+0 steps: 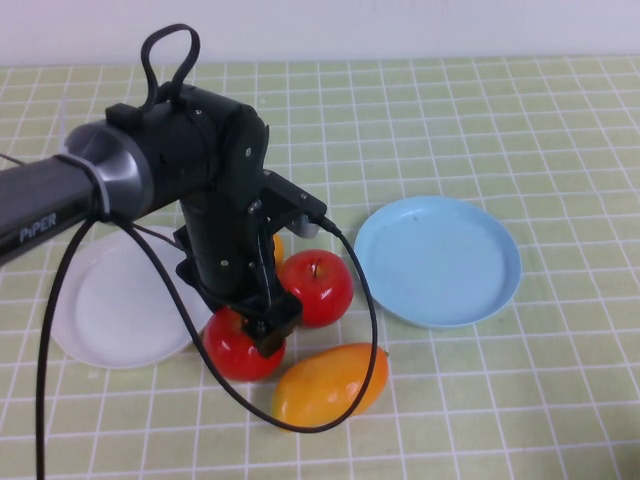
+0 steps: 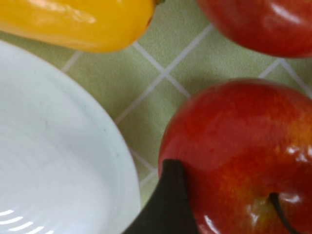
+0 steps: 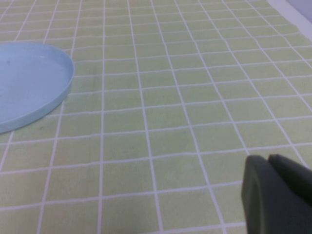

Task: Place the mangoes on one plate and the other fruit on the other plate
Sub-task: Put one type of fruit in the left plate

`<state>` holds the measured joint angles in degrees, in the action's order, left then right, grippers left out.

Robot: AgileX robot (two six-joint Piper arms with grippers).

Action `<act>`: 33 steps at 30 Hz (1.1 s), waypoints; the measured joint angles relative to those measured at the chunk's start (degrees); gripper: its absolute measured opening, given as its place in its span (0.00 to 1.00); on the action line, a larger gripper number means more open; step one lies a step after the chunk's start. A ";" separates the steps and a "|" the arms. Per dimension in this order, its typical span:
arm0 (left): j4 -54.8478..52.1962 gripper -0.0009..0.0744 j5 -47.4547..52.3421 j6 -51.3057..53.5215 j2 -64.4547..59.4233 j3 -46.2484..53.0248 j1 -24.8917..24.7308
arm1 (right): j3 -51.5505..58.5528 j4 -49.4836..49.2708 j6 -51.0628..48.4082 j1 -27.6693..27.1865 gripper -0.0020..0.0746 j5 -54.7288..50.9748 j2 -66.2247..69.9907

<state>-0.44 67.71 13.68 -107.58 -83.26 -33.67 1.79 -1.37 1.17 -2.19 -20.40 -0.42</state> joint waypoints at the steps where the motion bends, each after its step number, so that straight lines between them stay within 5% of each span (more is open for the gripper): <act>1: 0.44 0.77 0.00 0.00 0.40 0.00 0.00 | 0.00 0.00 0.00 0.00 0.00 0.00 0.00; 8: 0.44 0.77 0.01 0.00 7.30 -1.04 1.30 | 0.00 0.00 0.00 0.00 0.00 0.00 0.00; 20: -3.28 0.77 -2.40 -4.73 5.71 -1.12 15.96 | 0.00 0.00 0.00 0.00 0.01 0.00 0.00; 33: -4.13 0.90 -5.18 -5.19 2.31 -1.12 16.52 | 0.00 0.00 0.00 0.00 0.01 0.00 0.00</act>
<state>-4.58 62.53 8.49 -105.27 -84.38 -17.15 1.79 -1.37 1.17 -2.19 -20.40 -0.42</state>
